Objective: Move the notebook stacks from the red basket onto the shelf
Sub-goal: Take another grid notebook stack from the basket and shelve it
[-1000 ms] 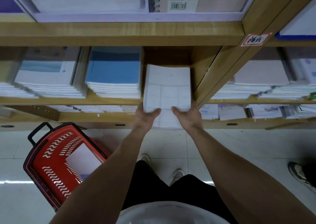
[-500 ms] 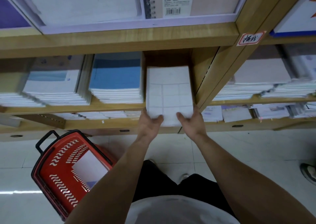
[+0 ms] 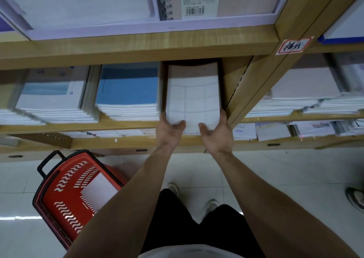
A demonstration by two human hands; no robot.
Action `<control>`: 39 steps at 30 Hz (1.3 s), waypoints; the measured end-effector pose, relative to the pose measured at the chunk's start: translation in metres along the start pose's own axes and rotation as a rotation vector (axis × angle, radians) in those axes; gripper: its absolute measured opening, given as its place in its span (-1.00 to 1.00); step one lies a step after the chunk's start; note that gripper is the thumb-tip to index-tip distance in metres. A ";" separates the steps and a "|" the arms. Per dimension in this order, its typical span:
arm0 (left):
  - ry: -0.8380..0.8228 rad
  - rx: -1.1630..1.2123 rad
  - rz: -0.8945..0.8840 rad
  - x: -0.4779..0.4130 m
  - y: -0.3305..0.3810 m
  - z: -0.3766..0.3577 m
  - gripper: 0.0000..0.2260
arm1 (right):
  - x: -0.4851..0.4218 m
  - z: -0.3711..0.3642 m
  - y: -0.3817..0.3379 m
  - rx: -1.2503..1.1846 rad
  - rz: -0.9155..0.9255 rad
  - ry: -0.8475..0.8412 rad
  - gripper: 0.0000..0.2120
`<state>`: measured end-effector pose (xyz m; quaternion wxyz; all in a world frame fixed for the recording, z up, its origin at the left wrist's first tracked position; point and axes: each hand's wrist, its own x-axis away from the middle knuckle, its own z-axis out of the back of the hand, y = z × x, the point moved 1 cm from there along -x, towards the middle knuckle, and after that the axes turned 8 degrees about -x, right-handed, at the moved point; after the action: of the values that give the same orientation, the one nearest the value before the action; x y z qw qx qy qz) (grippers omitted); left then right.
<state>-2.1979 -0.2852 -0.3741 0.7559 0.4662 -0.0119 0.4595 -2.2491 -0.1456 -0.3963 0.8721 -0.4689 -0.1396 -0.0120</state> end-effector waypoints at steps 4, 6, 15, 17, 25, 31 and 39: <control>0.045 -0.013 -0.023 -0.015 0.004 -0.002 -0.48 | -0.017 -0.007 -0.007 -0.026 0.001 0.020 -0.18; 0.043 -0.007 -0.019 -0.018 0.007 -0.005 -0.42 | -0.025 -0.006 -0.005 -0.056 -0.028 -0.014 -0.19; 0.085 -0.008 -0.031 -0.023 0.008 -0.020 -0.38 | 0.009 -0.005 0.008 -0.043 0.179 0.132 -0.36; 0.083 -0.003 -0.042 -0.026 0.008 -0.023 -0.40 | 0.022 -0.008 0.018 0.013 0.277 0.194 -0.47; 0.080 -0.050 -0.114 -0.048 0.016 -0.029 -0.42 | 0.001 -0.008 0.025 0.191 0.307 0.073 -0.33; 0.081 -0.042 -0.133 -0.063 0.021 -0.029 -0.42 | -0.002 -0.017 0.015 0.186 0.216 -0.008 -0.15; -0.125 -0.065 -0.260 -0.057 -0.005 -0.009 -0.33 | -0.005 0.006 0.010 0.203 0.245 -0.056 -0.29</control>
<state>-2.2306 -0.3186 -0.4081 0.8217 0.4666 -0.0133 0.3270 -2.2537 -0.1354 -0.4028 0.9056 -0.3921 -0.1060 0.1218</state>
